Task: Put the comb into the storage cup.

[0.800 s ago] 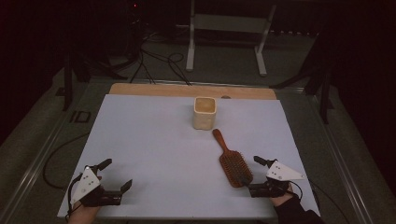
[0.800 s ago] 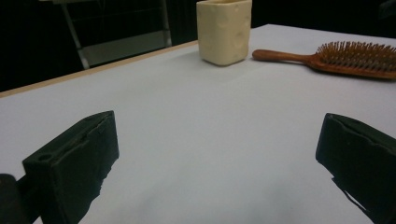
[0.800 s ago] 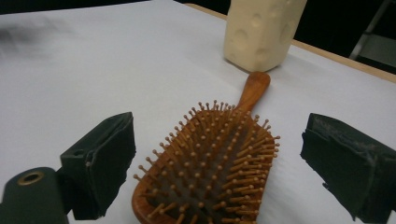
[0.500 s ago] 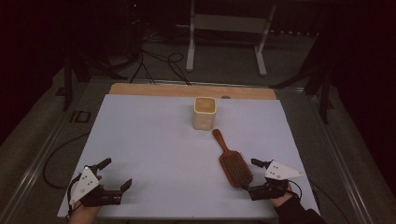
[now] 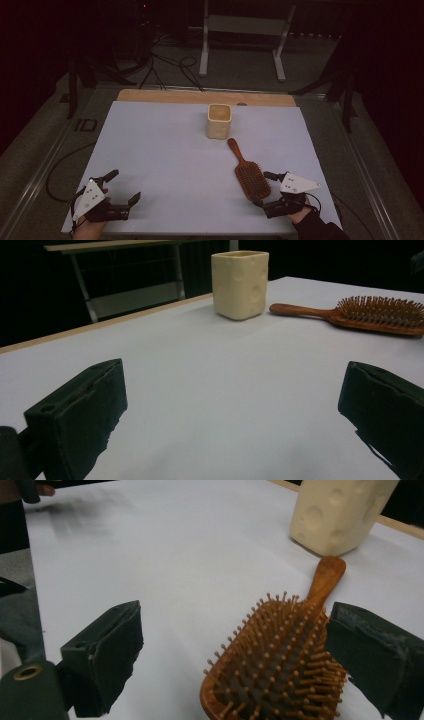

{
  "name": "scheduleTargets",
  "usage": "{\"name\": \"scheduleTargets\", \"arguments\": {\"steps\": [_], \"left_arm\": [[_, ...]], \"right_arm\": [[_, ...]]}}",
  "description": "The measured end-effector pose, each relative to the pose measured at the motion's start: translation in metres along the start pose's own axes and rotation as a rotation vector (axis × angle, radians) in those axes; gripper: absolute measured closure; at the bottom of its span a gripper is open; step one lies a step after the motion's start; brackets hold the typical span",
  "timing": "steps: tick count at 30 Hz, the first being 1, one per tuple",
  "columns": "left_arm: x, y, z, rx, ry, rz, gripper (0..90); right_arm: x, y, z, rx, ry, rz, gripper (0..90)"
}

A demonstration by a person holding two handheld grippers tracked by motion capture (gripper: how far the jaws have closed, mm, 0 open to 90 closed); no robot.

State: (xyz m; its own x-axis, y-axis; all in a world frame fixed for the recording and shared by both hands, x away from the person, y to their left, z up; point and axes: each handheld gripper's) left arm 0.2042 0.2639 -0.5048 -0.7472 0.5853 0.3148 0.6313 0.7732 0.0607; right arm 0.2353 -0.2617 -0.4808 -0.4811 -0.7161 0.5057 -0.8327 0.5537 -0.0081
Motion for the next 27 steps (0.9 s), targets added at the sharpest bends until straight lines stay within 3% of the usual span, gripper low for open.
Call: {"name": "scheduleTargets", "arguments": {"steps": [12, 27], "left_arm": [[-0.001, -0.002, -0.001, -0.008, 0.002, 0.003, 0.0], [-0.001, -0.001, -0.002, -0.008, 0.001, 0.004, 0.0]], "right_arm": [[0.012, -0.002, -0.026, 0.028, -0.017, 0.014, 8.3], [0.011, -0.017, -0.072, 0.125, -0.038, -0.004, 8.3]]}}
Point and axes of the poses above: each handheld gripper's, and its own axes: x roughly backward along the jaws, z roughly out of its underside, y roughly to its left, and after that the axes turned 4 degrees about y, right-handed
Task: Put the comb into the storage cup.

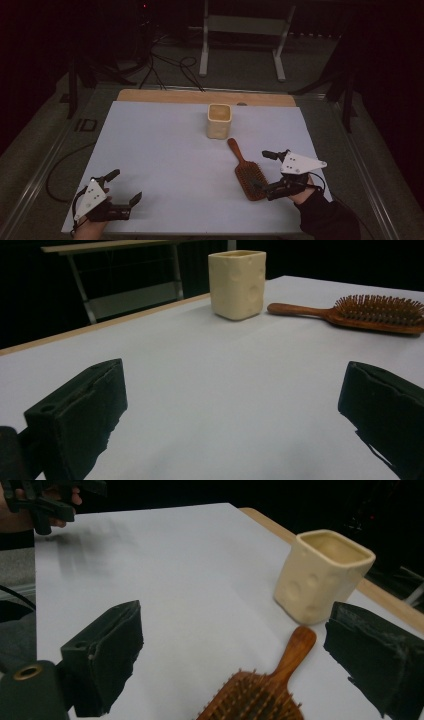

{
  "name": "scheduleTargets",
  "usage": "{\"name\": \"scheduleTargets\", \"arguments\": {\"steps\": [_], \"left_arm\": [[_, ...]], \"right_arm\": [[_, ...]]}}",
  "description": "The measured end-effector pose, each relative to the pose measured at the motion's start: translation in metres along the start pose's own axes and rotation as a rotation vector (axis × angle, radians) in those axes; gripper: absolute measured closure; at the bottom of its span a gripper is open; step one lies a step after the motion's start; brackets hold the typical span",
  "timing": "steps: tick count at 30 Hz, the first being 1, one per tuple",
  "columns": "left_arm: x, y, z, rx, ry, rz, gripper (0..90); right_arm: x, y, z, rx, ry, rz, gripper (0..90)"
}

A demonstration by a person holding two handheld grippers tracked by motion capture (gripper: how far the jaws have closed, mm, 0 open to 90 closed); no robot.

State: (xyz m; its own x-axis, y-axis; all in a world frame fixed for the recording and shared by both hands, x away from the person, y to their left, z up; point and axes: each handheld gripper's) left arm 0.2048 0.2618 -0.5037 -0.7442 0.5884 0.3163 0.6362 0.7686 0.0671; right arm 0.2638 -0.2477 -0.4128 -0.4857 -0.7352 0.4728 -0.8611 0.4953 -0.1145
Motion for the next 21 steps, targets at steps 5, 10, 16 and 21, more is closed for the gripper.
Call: {"name": "scheduleTargets", "arguments": {"steps": [5, 10, 16, 21], "left_arm": [[-0.001, 0.001, 0.0, 0.01, -0.006, 0.002, 0.0], [0.0, 0.001, 0.0, 0.01, -0.01, 0.003, 0.0], [0.002, 0.001, -0.002, 0.006, -0.025, -0.008, 0.0], [0.002, 0.001, -0.001, 0.01, -0.016, -0.006, 0.0]], "right_arm": [[-0.006, -0.007, -0.011, 0.014, 0.004, -0.014, 8.3], [-0.017, -0.015, -0.018, 0.015, 0.021, -0.023, 8.2], [-0.029, -0.023, -0.027, 0.018, 0.016, -0.044, 8.2], [-0.039, -0.031, -0.033, 0.02, 0.024, -0.063, 8.2]]}}
Point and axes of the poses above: each handheld gripper's, and its own axes: x roughly backward along the jaws, z roughly out of its underside, y roughly to its left, and after that the axes turned 4 degrees about y, right-handed
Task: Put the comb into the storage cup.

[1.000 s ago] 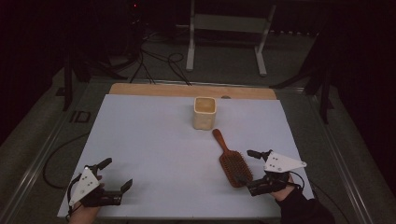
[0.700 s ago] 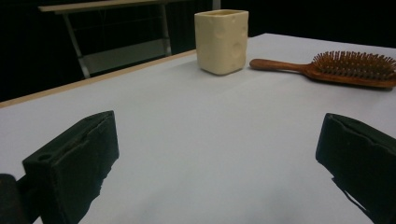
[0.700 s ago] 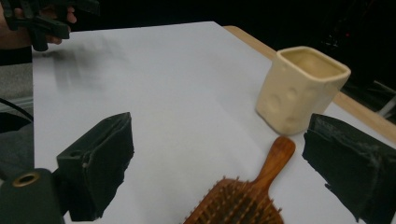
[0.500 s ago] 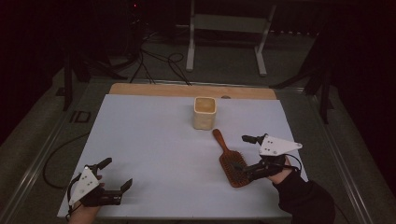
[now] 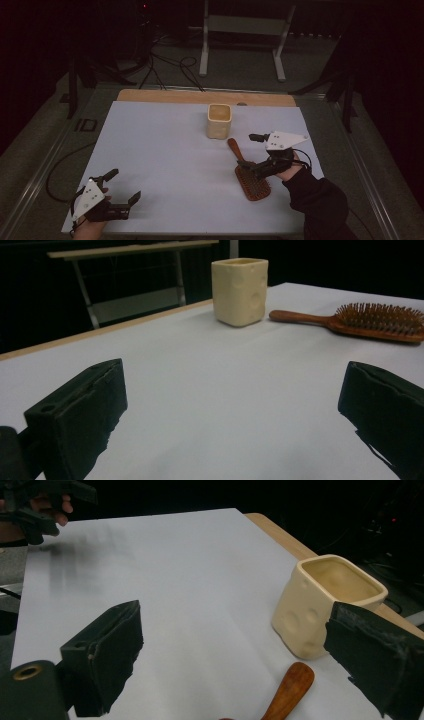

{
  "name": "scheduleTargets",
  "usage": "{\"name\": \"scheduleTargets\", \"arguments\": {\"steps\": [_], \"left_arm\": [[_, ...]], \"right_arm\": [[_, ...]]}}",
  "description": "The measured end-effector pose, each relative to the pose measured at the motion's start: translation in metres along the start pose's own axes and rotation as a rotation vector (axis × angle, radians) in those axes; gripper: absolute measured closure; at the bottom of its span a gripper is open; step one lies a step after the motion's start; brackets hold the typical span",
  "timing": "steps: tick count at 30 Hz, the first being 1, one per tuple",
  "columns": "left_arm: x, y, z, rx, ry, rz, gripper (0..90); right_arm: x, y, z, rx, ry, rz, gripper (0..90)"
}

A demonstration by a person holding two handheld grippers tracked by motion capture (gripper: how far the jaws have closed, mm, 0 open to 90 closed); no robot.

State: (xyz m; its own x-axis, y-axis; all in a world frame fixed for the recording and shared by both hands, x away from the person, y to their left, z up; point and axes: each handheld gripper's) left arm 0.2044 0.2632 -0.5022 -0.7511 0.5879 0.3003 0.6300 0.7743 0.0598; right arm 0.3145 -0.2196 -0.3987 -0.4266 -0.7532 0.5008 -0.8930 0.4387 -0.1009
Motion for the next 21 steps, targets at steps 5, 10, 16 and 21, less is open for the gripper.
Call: {"name": "scheduleTargets", "arguments": {"steps": [5, 10, 16, 21], "left_arm": [[0.0, 0.0, 0.0, -0.002, 0.002, 0.003, 0.0], [-0.001, 0.0, 0.0, -0.002, 0.005, 0.004, 0.0], [-0.001, 0.0, 0.0, -0.004, 0.006, 0.004, 0.0], [-0.001, 0.0, 0.001, -0.002, 0.007, 0.005, 0.0]], "right_arm": [[-0.008, -0.01, -0.004, 0.004, 0.018, -0.01, 8.3], [-0.017, -0.019, -0.006, -0.015, 0.035, -0.019, 8.7], [-0.032, -0.028, -0.005, -0.035, 0.065, -0.035, 8.8], [-0.046, -0.033, -0.003, -0.018, 0.104, -0.049, 14.4]]}}
Point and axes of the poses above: each handheld gripper's, and its own axes: x roughly backward along the jaws, z roughly out of its underside, y roughly to its left, and after that the axes turned 4 degrees about y, right-handed
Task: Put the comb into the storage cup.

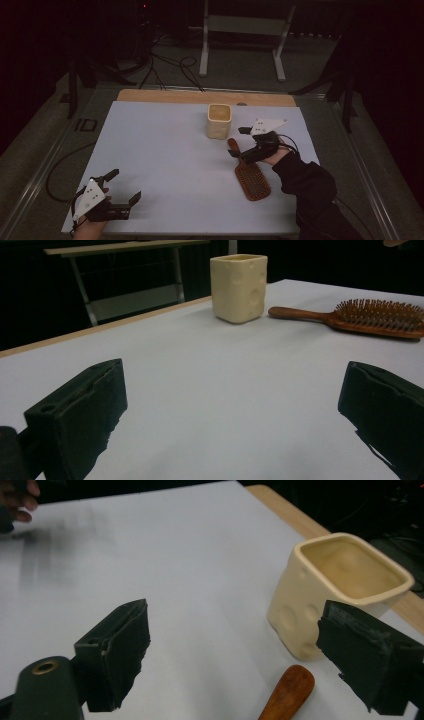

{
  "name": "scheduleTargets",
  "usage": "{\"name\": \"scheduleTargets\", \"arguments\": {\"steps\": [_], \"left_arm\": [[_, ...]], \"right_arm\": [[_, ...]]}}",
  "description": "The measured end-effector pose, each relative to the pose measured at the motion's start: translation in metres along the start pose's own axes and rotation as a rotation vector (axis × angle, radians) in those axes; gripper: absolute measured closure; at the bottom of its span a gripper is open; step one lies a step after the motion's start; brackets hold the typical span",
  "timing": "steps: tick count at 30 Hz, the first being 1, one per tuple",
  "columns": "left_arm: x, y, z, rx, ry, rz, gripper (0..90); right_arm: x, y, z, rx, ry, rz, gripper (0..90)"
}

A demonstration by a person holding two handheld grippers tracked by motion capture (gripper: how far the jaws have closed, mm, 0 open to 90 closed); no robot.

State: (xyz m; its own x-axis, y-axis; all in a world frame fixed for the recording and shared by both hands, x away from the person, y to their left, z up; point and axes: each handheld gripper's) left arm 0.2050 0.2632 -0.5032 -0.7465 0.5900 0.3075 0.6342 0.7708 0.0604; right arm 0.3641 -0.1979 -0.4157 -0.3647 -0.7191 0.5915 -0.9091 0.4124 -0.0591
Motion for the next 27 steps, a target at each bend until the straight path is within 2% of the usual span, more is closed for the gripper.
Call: {"name": "scheduleTargets", "arguments": {"steps": [8, 15, 22, 27], "left_arm": [[0.001, 0.0, 0.0, -0.001, -0.003, -0.005, 0.0], [0.001, 0.0, 0.001, 0.001, 0.0, -0.005, 0.0], [0.0, 0.0, 0.001, 0.004, 0.001, -0.003, 0.0], [0.001, 0.001, 0.001, 0.008, -0.001, -0.003, 0.0]], "right_arm": [[-0.02, -0.005, 0.002, 0.026, 0.074, -0.028, 25.7], [-0.031, -0.007, 0.007, 0.041, 0.103, -0.06, 47.2], [-0.041, -0.016, 0.016, 0.057, 0.144, -0.044, 62.9], [-0.048, -0.02, 0.021, 0.059, 0.186, -0.052, 71.4]]}}
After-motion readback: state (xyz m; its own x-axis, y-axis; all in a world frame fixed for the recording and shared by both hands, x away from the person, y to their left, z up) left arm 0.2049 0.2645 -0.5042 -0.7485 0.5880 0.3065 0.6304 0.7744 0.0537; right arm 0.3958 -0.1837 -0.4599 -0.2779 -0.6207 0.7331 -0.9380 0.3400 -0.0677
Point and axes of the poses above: each handheld gripper's, and its own axes: x roughly backward along the jaws, z roughly out of its underside, y roughly to its left, and after that the axes turned 4 degrees about y, right-handed
